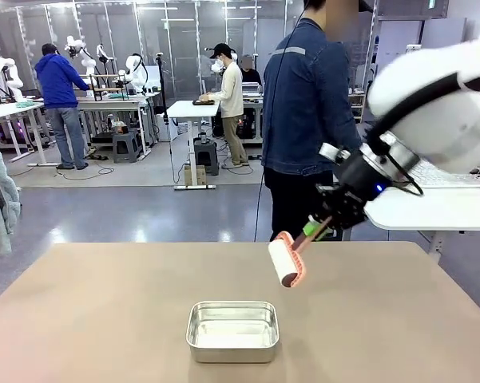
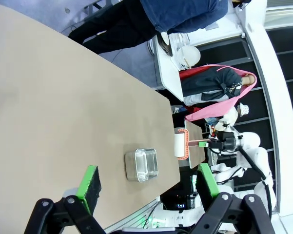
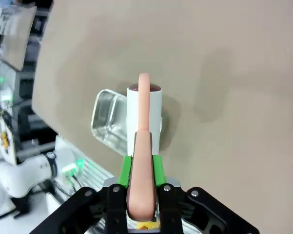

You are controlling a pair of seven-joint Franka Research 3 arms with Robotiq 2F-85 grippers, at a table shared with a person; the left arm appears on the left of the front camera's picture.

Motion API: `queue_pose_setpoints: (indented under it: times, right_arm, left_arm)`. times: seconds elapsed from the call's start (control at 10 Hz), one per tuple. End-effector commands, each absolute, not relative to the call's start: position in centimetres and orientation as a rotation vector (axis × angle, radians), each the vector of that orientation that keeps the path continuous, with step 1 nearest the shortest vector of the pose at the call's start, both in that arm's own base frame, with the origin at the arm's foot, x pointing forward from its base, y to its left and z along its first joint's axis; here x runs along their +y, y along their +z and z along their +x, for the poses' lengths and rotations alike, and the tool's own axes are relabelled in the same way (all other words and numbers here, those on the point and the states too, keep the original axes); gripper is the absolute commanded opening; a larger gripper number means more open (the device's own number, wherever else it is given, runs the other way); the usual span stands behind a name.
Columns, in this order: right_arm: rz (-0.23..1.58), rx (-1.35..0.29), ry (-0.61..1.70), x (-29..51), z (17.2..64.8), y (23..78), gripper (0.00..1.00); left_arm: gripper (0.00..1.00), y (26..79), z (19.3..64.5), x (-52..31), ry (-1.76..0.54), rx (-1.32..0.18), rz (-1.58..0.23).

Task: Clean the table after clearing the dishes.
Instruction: When the right (or left) Handle tray is removed, use the right hand (or left hand) to clean the right (or left) side of the table with the Lint Roller.

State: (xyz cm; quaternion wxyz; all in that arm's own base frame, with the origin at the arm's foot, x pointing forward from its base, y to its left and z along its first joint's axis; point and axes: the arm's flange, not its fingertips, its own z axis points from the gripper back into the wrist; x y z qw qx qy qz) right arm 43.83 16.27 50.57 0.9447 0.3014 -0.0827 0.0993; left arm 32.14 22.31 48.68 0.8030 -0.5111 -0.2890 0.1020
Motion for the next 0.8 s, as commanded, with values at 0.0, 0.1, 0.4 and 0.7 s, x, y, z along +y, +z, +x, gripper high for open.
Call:
queue_pose_setpoints:
  times: [0.0, 0.1, 0.4, 0.7]
  right_arm:
    - [0.7, -0.292, 0.159, 14.7, 44.5, 47.5, 0.0]
    - [0.701, -0.315, 0.158, 14.1, 45.4, 46.8, 0.0]
    - [0.672, -0.253, 0.118, 13.0, 44.6, 47.3, 0.0]
    - [0.672, -0.253, 0.118, 13.0, 44.6, 47.3, 0.0]
  left_arm:
    - [1.0, 49.0, 31.9, 22.3, 0.231, -0.614, -1.108]
    - [1.0, 49.0, 31.9, 22.3, 0.231, -0.614, -1.108]
    - [1.0, 49.0, 31.9, 22.3, 0.231, -0.614, -1.108]
    - [1.0, 49.0, 31.9, 22.3, 0.231, -0.614, -1.108]
